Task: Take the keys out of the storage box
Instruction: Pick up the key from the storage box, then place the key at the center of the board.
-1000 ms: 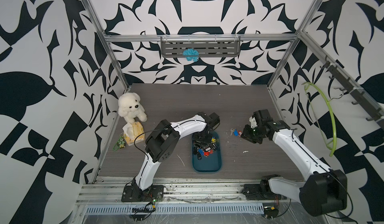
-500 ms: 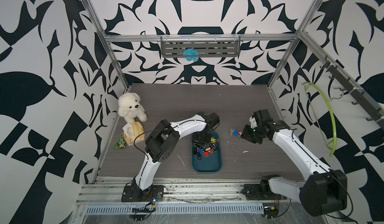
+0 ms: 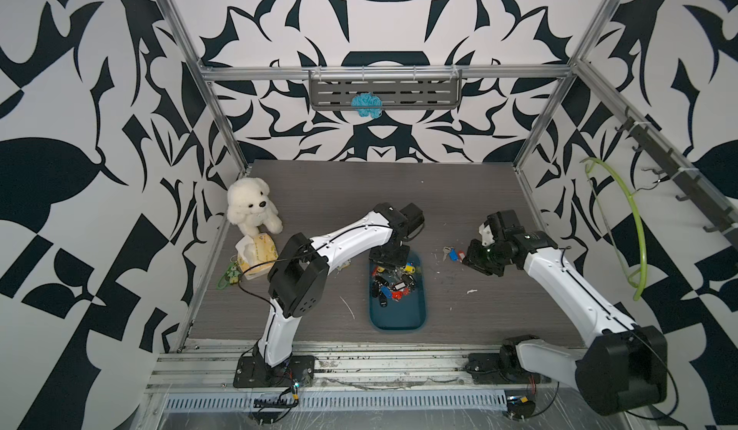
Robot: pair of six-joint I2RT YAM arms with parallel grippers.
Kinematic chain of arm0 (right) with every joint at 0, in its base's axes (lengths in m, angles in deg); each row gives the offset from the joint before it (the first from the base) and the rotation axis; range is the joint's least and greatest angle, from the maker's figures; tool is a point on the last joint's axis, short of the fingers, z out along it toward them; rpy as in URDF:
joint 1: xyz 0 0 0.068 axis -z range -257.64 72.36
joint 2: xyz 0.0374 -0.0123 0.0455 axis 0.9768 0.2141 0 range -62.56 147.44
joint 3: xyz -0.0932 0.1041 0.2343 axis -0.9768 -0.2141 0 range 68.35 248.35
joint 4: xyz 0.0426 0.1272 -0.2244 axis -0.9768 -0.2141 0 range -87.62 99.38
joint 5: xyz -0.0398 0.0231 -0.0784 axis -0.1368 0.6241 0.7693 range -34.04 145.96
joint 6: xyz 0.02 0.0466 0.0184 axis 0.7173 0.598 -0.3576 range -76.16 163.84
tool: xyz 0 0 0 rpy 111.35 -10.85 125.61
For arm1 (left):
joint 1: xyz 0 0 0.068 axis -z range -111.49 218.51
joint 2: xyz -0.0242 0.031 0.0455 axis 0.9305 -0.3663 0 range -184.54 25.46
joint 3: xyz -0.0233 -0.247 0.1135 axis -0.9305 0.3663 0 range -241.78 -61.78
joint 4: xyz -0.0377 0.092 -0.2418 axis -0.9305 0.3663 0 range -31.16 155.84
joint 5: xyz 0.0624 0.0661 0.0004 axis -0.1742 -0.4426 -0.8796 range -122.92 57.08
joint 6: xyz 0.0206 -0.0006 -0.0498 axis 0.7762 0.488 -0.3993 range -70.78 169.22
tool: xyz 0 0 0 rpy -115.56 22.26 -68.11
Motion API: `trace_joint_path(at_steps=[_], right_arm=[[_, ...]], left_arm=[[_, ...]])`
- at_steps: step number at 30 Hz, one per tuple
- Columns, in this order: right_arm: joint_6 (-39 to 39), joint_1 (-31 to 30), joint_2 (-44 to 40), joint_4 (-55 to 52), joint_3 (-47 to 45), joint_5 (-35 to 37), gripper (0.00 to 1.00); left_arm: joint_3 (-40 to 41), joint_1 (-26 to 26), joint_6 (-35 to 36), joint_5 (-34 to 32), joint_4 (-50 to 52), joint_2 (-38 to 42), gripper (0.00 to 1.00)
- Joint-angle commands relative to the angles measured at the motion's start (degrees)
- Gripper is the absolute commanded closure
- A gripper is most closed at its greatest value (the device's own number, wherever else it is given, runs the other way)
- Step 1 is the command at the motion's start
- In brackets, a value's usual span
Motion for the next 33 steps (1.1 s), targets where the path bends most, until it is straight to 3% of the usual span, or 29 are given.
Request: trace_joint_path(at_steps=[1,10,15,23,28,33], right_arm=[[0.5,0.2,-1.5,0.4,-0.2,-0.2,0.76],[0.5,0.2,-1.2,0.3,0.1,-0.4,0.76],[0.0,0.2,-0.6,-0.1,0.3,-0.9,0.75],[-0.2,0.2,0.1,0.0,0.5,-2.0,0.64],[-0.2,0.2,0.5,0.2,0.4,-2.7,0.63],[-0.1,0.1,0.5,0.4,0.0,-3.1,0.61]], left_arm=[[-1.3,-0.2,-0.1,-0.4,2.6,1.6,1.0],[1.3,-2.5,-1.7,-0.5,2.9,6.6,1.0],[6.3,-7.8,-2.7,-0.3,2.5,13.8,1.0],[12.2,-17.7,-1.6,-1.2,4.0,22.7,1.0],[17.4,-22.1,-0.9,0.5,2.8,23.8,1.0],[22.1,-23.0,-1.0,2.2,-1.1,22.2,1.0]])
